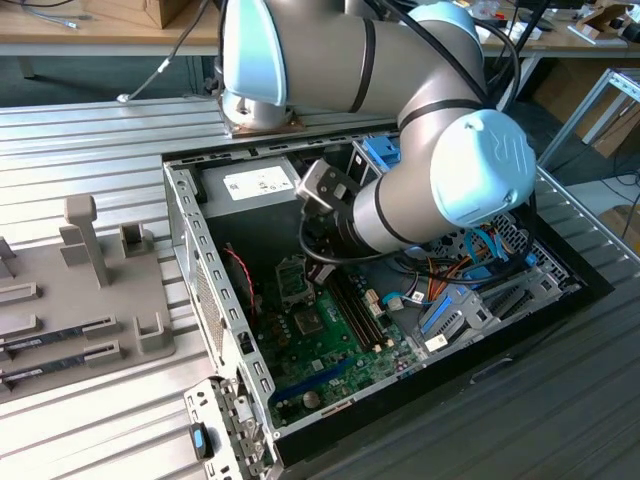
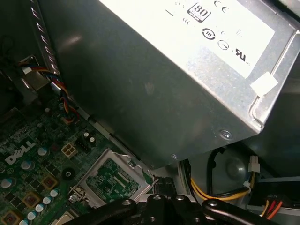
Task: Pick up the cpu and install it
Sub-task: 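Close the cpu cover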
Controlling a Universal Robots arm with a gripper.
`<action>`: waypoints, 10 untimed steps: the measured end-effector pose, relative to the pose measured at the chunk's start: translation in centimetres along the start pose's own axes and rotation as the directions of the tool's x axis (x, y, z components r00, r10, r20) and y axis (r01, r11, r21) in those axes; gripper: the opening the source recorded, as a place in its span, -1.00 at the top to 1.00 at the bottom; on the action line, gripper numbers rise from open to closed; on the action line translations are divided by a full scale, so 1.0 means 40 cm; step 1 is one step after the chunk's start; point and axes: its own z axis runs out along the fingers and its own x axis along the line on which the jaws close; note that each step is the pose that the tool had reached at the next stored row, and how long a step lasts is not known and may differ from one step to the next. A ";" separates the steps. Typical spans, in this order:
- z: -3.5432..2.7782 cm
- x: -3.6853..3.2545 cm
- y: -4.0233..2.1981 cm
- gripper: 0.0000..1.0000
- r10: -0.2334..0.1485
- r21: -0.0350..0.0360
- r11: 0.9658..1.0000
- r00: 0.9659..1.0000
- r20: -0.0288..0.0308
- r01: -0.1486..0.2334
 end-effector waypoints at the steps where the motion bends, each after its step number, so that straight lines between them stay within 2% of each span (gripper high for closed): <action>1: -0.001 0.001 0.000 0.79 0.000 0.000 1.000 1.000 0.000 0.000; 10: -0.020 0.001 0.001 0.79 0.000 -0.003 1.000 1.000 0.002 0.000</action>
